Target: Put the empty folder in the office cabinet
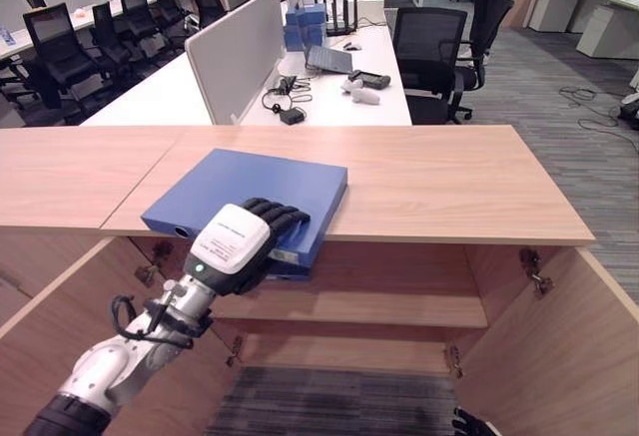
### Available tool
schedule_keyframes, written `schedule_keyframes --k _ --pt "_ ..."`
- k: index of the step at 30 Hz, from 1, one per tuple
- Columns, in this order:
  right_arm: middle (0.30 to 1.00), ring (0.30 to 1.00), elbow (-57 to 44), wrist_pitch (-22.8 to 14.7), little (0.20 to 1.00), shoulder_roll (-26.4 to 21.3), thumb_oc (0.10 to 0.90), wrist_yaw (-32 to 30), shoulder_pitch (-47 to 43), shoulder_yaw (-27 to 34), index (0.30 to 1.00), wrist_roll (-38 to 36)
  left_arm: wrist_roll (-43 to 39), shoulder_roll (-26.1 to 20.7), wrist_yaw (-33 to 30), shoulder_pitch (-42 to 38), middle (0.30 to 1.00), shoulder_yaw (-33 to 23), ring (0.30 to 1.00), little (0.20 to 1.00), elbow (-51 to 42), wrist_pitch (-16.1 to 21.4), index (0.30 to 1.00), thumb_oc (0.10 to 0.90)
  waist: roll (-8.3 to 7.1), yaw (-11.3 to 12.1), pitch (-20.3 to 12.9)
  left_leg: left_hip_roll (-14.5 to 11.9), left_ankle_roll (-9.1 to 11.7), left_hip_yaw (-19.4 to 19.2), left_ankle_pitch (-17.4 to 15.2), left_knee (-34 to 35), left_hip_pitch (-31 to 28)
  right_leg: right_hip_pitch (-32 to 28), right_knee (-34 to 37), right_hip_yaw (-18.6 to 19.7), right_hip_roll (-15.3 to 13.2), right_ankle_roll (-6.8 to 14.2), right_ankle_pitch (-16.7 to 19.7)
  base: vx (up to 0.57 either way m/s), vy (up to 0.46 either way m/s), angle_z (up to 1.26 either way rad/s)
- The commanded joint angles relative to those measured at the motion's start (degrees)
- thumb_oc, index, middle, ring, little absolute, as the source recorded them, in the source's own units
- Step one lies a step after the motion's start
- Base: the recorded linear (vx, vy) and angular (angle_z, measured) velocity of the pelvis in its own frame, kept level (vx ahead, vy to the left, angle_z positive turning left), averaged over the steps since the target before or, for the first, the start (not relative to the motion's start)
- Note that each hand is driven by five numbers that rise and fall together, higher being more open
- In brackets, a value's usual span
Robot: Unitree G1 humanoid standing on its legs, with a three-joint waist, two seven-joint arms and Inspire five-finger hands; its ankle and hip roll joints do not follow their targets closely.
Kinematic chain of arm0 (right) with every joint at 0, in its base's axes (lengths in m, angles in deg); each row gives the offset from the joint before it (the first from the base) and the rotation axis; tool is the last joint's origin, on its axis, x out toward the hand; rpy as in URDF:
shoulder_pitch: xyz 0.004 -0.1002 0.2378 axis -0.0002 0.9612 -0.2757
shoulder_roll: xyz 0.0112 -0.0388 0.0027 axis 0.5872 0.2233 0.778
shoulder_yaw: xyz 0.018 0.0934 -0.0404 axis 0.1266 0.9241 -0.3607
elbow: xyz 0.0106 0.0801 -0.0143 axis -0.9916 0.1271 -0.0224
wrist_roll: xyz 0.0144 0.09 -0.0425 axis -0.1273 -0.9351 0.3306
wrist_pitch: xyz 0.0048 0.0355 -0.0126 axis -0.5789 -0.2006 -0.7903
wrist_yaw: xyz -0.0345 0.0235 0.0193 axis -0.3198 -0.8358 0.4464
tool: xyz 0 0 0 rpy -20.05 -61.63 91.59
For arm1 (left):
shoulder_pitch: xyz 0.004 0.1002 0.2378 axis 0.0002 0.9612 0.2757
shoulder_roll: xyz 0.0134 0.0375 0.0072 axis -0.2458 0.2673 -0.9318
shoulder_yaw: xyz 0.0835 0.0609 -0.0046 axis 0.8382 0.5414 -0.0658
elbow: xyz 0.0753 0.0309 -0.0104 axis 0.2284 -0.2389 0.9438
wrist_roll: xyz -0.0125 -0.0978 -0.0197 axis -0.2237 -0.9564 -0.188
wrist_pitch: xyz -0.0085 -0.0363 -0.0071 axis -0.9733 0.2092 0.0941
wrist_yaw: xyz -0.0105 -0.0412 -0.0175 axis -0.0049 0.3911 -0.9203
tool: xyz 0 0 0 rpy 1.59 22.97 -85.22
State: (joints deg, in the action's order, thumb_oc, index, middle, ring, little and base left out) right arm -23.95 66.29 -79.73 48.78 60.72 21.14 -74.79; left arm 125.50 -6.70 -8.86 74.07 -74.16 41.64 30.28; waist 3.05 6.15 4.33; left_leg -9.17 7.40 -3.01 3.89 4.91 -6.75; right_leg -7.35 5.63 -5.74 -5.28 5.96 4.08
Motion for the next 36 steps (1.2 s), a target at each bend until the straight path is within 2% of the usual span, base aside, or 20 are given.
schedule_keyframes --k 1,13,15,16,19,21,22,23,24,25,28,31,34,36 --pt "0.9 0.9 0.19 -2.01 0.9 0.62 0.8 0.17 -4.6 -0.4 0.9 -0.98 -0.15 -1.48 -1.12 -8.47 0.3 -1.27 0.3 0.3 0.24 -0.47 0.3 0.4 -1.55 -0.89 0.99 -1.07 2.26 -1.75 -0.94 0.09 -0.34 -4.13 -0.63 1.14 -0.46 3.05 -8.88 0.0 0.0 0.0" --pt "0.9 0.9 0.22 -1.69 0.9 0.83 0.8 0.17 -4.95 -0.19 0.9 -0.83 -2.31 -0.3 -0.21 -7.62 0.3 -2.99 0.3 0.3 -0.7 -0.37 0.3 0.4 -1.99 -0.55 0.43 -0.82 2.12 -1.15 -1.14 0.09 -0.41 -4.3 -0.63 1.14 -0.8 3.03 -8.79 0.0 0.0 0.0" --pt "0.9 0.9 0.22 -1.39 0.9 0.82 0.8 0.02 -5.26 0.17 0.9 -0.73 -8.59 2.48 2.89 -6.07 0.3 -5.81 0.3 0.3 -3.43 0.47 0.3 0.4 -1.97 -0.4 0.28 -0.79 2.03 -1.15 -1.08 0.09 -0.41 -4.29 -0.63 1.13 -0.89 2.84 -8.72 -0.03 0.002 0.0" --pt "0.9 0.9 0.26 -0.96 0.9 1.09 0.8 -0.03 -5.75 0.19 0.9 -0.37 -16.59 6.42 5.64 -5.14 0.3 -8.44 0.3 0.3 -6.53 1.4 0.3 0.4 -2.05 -0.04 0.28 -0.84 1.93 -1.25 -0.59 0.09 -0.1 -3.91 -0.63 1.1 -0.87 2.6 -8.23 0.0 0.0 0.0" --pt "0.9 0.9 -0.1 -0.19 0.9 0.95 0.8 0.23 -5.98 0.12 0.9 0.07 -29.34 11.58 8.09 -4.5 0.3 -11.65 0.3 0.3 -11.02 2.87 0.3 0.4 -2.09 0.06 0.26 -0.7 1.84 -1.39 -0.88 0.09 -0.34 -4.18 -0.63 1.04 -0.87 2.32 -8.51 0.0 0.0 0.0" --pt "0.9 0.9 -0.23 0.74 0.9 0.67 0.8 0.88 -6.85 -0.06 0.9 0.05 -46.07 15.52 12.93 -6.63 0.3 -13.73 0.3 0.3 -16.3 4.42 0.3 0.4 -1.87 0.1 0.16 -0.62 1.65 -1.19 -0.86 0.09 -0.24 -4.3 -0.63 0.91 -0.85 2.09 -8.53 -0.02 0.003 0.01" --pt "0.9 0.9 -0.22 0.74 0.9 0.65 0.8 0.89 -6.9 -0.06 0.9 0.05 -46.23 15.53 13.09 -6.62 0.3 -13.83 0.3 0.3 -16.36 4.37 0.3 0.4 -1.85 0.08 0.22 -0.62 1.65 -1.18 -0.86 0.09 -0.26 -4.33 -0.63 0.9 -0.85 2.09 -8.53 -0.04 0.004 0.02" --pt "0.9 0.9 -0.33 1.35 0.9 0.52 0.8 1.31 -7.77 -0.78 0.9 0.13 -59.36 17.92 17.38 -11.77 0.3 -12.51 0.3 0.3 -17.44 5.02 0.3 0.4 -1.63 -0.32 0.06 -0.58 1.62 -1.16 -0.91 0.09 -0.19 -4.49 -0.63 0.7 -0.9 2.0 -8.63 -0.02 -0.001 0.04" --pt "0.9 0.9 -0.27 1.48 0.9 0.51 0.8 1.4 -7.99 -0.94 0.9 0.14 -62.96 18.56 18.72 -13.23 0.3 -11.78 0.3 0.3 -17.26 4.68 0.3 0.4 -1.58 -0.45 0.04 -0.53 1.61 -1.12 -0.9 0.09 -0.18 -4.55 -0.63 0.68 -0.89 1.98 -8.63 0.0 0.0 0.0" --pt "0.9 0.9 -0.06 1.97 0.9 0.51 0.8 1.59 -8.77 -1.37 0.9 0.22 -71.11 20.43 21.45 -16.77 0.3 -9.8 0.3 0.3 -17.64 4.22 0.3 0.4 -1.41 -0.79 -0.02 -0.4 1.56 -1.06 -0.89 0.09 -0.22 -4.68 -0.63 0.54 -0.9 1.92 -8.56 0.0 0.0 0.0" --pt "0.9 0.9 0.3 2.54 0.9 0.48 0.8 2.17 -9.83 -1.96 0.9 -0.07 -84.13 21.45 27.07 -22.96 0.3 -5.97 0.3 0.3 -19.53 3.05 0.3 0.4 -0.91 -1.5 -0.06 -0.25 1.53 -0.86 -1.02 0.09 -0.36 -4.88 -0.63 0.48 -1.03 2.02 -8.55 0.0 0.0 0.0" --pt "0.9 0.9 0.91 2.82 0.9 0.45 0.8 2.85 -10.18 -2.59 0.9 -0.1 -93.2 21.69 31.01 -25.14 0.3 -3.79 0.3 0.3 -21.79 2.42 0.3 0.4 -0.57 -1.97 -0.08 -0.07 1.45 -1.0 -1.29 0.09 -0.53 -4.91 -0.63 0.83 -1.22 2.11 -8.49 0.0 0.001 -0.01" --pt "0.9 0.9 2.36 2.96 0.9 0.6 0.8 3.28 -10.92 -2.85 0.9 -0.11 -102.2 20.69 36.13 -25.05 0.3 -1.42 0.3 0.3 -25.3 0.0 0.3 0.4 -0.3 -2.07 0.05 -0.05 1.26 -1.44 -1.58 0.09 -0.91 -5.05 -0.63 1.24 -1.09 2.12 -8.48 0.0 -0.003 0.02" --pt "0.9 0.9 3.26 3.15 0.9 0.55 0.8 3.35 -11.18 -2.89 0.9 -0.21 -108.01 17.71 38.76 -24.65 0.3 0.22 0.3 0.3 -26.41 -2.12 0.3 0.4 -0.13 -2.06 0.05 -0.12 1.22 -1.59 -1.66 0.09 -1.19 -5.27 -0.63 1.2 -0.98 2.16 -8.48 0.0 0.0 0.0"
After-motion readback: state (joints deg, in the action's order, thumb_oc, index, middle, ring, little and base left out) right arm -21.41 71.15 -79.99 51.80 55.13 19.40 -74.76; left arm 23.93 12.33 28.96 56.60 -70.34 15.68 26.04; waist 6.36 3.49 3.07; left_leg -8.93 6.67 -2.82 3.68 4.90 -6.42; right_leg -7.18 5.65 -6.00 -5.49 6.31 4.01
